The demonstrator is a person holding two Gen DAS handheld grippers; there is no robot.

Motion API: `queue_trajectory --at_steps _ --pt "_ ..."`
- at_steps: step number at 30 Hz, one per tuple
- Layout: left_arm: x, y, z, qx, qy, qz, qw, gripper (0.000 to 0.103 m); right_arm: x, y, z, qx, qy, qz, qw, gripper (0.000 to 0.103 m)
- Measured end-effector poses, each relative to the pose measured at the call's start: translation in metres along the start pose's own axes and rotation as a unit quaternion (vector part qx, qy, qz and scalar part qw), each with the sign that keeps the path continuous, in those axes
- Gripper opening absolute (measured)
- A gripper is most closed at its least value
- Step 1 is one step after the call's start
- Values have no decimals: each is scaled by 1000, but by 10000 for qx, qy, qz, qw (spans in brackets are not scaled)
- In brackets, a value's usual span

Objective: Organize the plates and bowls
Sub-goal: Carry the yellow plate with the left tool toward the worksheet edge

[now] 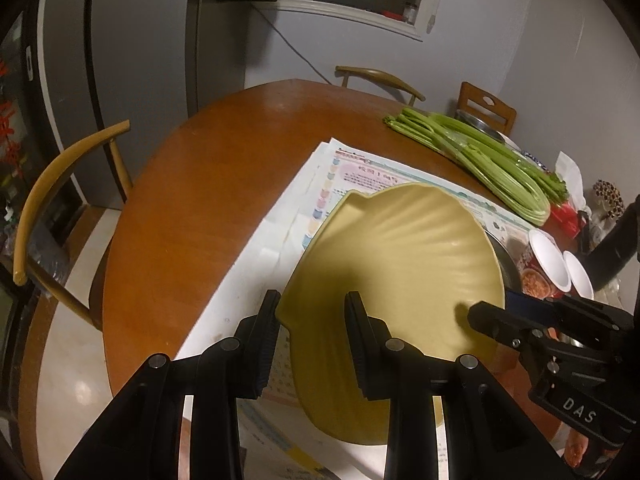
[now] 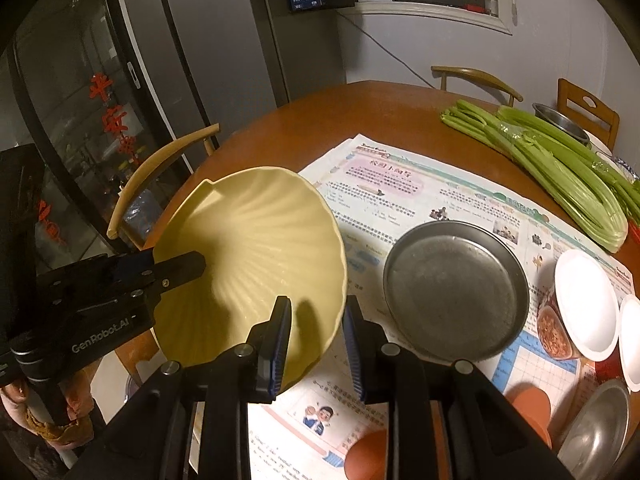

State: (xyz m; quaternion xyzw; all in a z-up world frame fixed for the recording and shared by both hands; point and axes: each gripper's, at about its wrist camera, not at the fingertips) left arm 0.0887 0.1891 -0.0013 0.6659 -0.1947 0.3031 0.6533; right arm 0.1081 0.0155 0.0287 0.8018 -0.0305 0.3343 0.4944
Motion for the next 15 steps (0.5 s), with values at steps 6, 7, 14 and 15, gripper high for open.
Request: queue_trajectory --at_steps 6,7,14,15 --pt "7 -13 -6 77 -29 -87 9999 33 3 -13 -1 1 -81 -81 9999 27" --pt "7 -16 -7 87 -12 -98 9999 33 2 -15 -1 7 -87 -101 9999 27" --pt "9 -31 -14 124 53 -177 9998 33 -1 -34 -1 39 -104 -291 9995 27" --pt "9 -33 -14 130 50 -185 9997 33 -2 -37 -1 59 -126 -315 9994 27"
Point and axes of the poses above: each gripper's, at about its wrist camera, not at the fingertips, and y roughly against the way its jaws point, z to its right, x to its top, and after that the axes turned 12 degrees about -y, right-handed
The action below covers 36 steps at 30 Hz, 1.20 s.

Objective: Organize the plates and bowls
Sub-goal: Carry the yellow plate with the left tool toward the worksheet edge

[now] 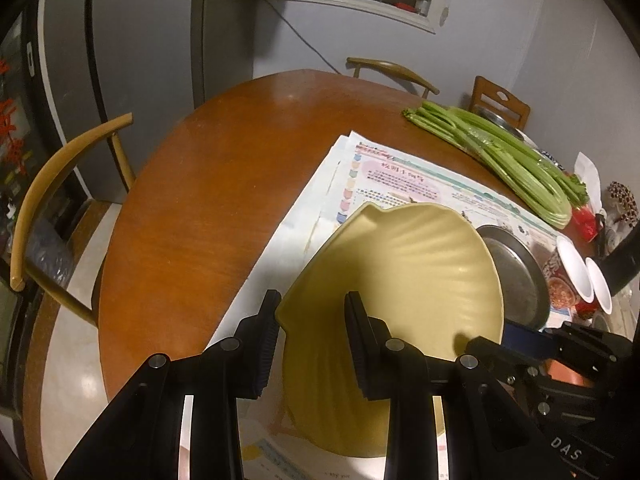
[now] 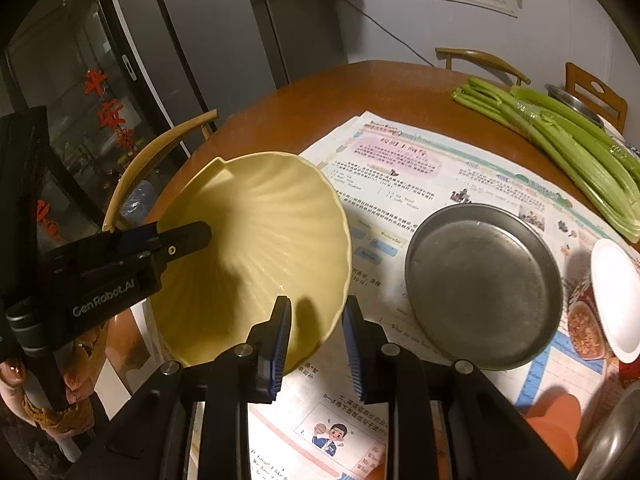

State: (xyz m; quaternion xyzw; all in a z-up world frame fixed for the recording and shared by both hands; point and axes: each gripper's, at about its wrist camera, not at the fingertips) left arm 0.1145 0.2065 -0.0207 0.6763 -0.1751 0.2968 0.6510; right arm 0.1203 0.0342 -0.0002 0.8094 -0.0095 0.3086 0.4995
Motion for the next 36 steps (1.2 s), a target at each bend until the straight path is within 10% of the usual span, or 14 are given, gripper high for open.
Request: queue_trajectory --at_steps 36 --pt "-4 -44 5 2 -80 -223 9997 35 -8 -32 2 -225 -51 -357 9991 27"
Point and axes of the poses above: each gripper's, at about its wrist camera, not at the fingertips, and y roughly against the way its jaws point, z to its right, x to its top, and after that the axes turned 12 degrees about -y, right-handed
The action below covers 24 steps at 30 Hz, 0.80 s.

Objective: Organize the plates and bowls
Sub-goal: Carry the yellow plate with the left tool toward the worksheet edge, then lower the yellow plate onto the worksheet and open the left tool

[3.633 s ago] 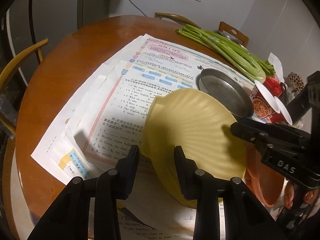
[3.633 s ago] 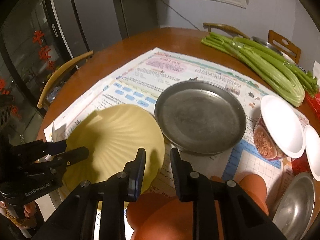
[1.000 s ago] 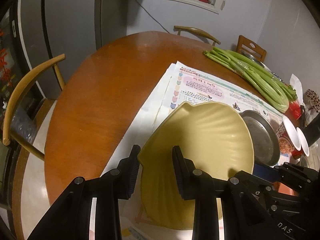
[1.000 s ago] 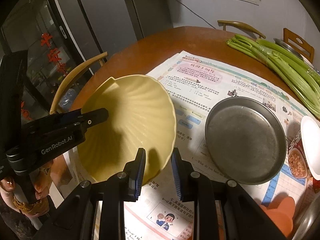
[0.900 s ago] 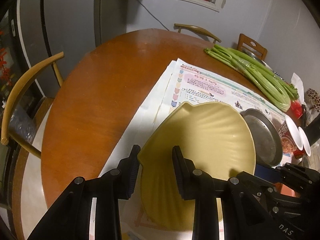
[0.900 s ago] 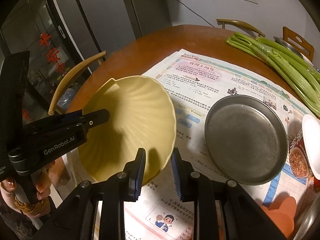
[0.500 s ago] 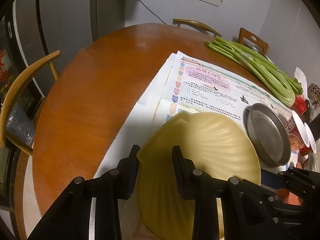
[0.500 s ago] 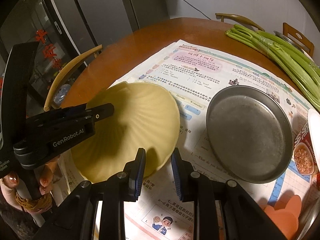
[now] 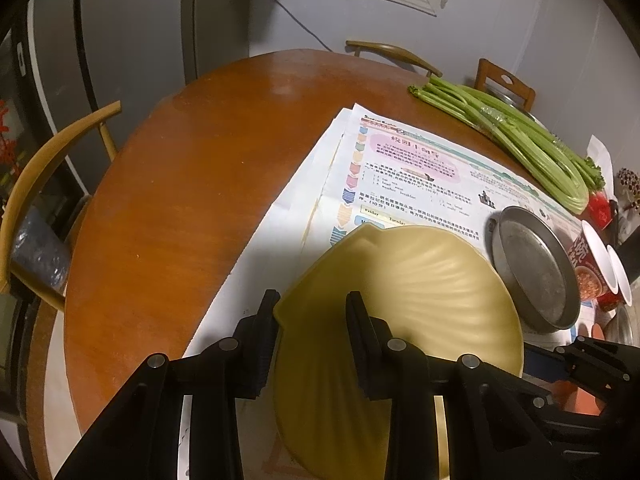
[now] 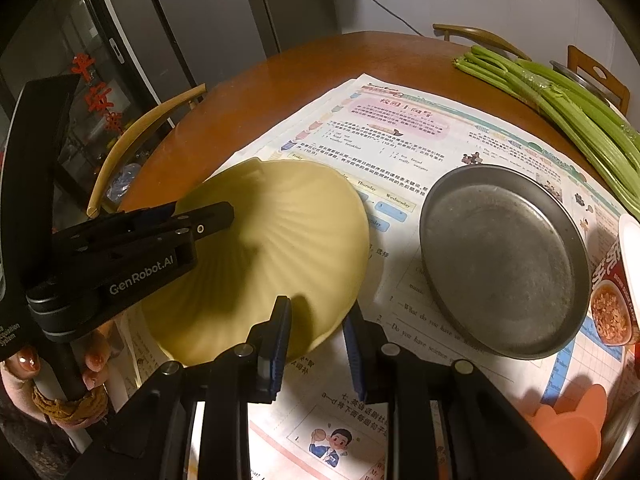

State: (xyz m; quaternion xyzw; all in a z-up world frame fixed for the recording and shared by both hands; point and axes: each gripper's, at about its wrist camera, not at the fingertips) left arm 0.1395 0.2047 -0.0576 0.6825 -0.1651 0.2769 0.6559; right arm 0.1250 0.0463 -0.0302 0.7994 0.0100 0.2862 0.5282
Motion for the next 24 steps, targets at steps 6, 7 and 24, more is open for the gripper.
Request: queue_trajectory --at_steps 6,7,24 --pt "0 9 -3 16 51 33 10000 39 0 4 1 25 4 41 10000 27" --pt "1 12 -3 3 65 87 9999 40 0 5 1 26 -5 59 10000 27" --pt "1 56 9 115 41 424 9990 47 -3 50 6 33 41 609 9981 27"
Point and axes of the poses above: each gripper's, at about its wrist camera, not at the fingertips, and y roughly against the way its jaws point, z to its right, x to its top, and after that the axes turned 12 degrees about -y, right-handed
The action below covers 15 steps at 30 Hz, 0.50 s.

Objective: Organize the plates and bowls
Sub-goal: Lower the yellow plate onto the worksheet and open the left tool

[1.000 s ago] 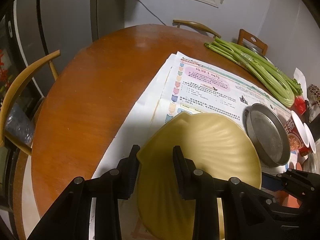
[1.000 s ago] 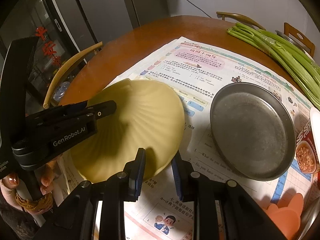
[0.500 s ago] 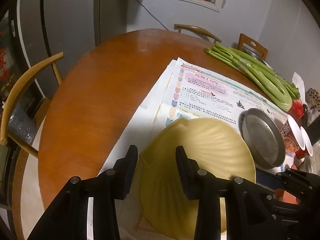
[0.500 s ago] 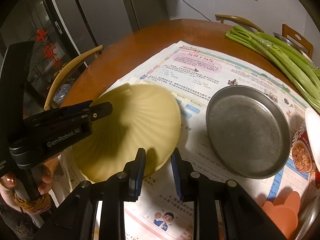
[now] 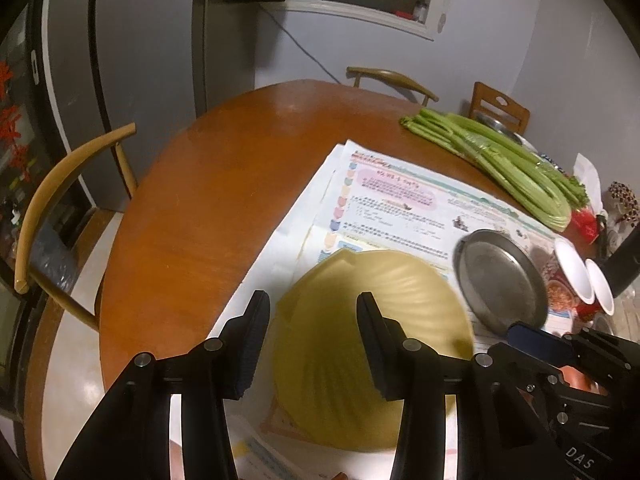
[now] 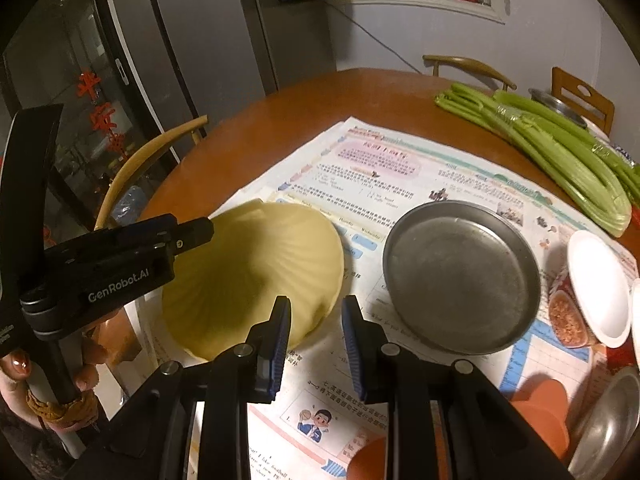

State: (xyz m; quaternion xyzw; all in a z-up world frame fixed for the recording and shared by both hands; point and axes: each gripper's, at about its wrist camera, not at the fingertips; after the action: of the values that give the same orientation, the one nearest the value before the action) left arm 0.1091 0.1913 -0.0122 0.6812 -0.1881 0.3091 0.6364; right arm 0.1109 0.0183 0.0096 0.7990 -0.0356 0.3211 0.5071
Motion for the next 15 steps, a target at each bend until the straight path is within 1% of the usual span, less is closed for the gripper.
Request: queue_trajectory --at_steps 3,10,12,15 --pt "1 13 5 -22 -30 92 10000 47 0 11 1 76 -26 94 9999 27" --pt "2 47 25 -154 -176 371 9990 49 -4 41 3 85 -20 373 9993 28" --pt "2 54 30 -206 -206 429 9987 50 -5 52 6 95 -62 450 9989 32" --pt "3 65 40 -315 -248 493 9980 50 -8 66 11 142 -111 567 9982 34"
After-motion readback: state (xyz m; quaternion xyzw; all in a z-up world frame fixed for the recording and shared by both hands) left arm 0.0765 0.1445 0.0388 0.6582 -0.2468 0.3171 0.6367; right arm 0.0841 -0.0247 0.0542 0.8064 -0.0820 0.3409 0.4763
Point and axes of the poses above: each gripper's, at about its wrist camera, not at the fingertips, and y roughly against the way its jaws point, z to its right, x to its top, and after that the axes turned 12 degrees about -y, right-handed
